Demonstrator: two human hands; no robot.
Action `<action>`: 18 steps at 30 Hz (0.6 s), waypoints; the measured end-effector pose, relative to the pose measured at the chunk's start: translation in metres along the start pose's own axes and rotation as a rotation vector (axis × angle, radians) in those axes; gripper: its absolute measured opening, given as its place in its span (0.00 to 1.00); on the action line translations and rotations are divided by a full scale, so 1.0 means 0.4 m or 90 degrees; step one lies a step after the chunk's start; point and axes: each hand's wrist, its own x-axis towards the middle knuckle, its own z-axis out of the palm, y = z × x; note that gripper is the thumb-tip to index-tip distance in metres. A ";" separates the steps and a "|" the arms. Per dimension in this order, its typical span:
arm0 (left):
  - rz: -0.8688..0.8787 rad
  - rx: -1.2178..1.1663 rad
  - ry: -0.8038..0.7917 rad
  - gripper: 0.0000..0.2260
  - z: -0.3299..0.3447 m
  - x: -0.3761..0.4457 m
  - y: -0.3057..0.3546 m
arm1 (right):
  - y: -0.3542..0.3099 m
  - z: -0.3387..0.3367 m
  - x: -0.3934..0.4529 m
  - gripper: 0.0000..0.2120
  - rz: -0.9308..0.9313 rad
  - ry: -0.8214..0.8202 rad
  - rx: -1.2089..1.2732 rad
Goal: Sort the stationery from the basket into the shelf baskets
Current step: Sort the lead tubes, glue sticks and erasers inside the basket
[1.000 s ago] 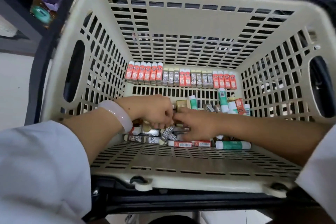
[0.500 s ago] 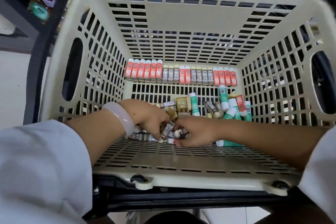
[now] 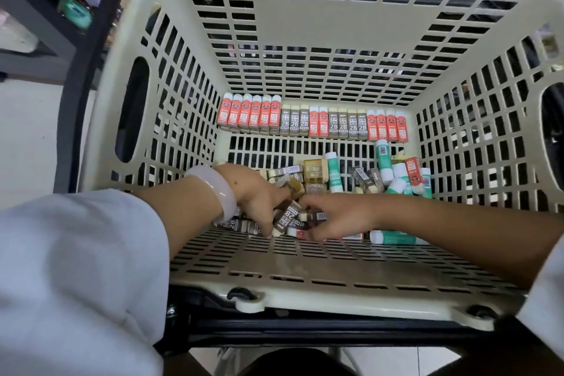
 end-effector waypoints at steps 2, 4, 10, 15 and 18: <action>0.008 -0.041 -0.005 0.36 0.001 0.003 -0.001 | 0.001 0.004 -0.001 0.24 0.001 0.004 0.043; 0.010 -0.058 -0.007 0.36 0.005 0.003 0.001 | -0.002 0.005 -0.001 0.25 0.013 -0.004 0.093; 0.040 -0.042 0.023 0.30 0.016 0.004 0.002 | -0.013 0.013 -0.001 0.14 0.064 0.022 0.252; 0.033 -0.069 0.017 0.26 0.018 0.011 -0.002 | -0.022 0.003 0.003 0.12 0.054 0.039 0.182; 0.045 -0.063 0.030 0.27 0.016 0.011 0.001 | -0.025 -0.011 0.000 0.08 0.060 0.024 0.235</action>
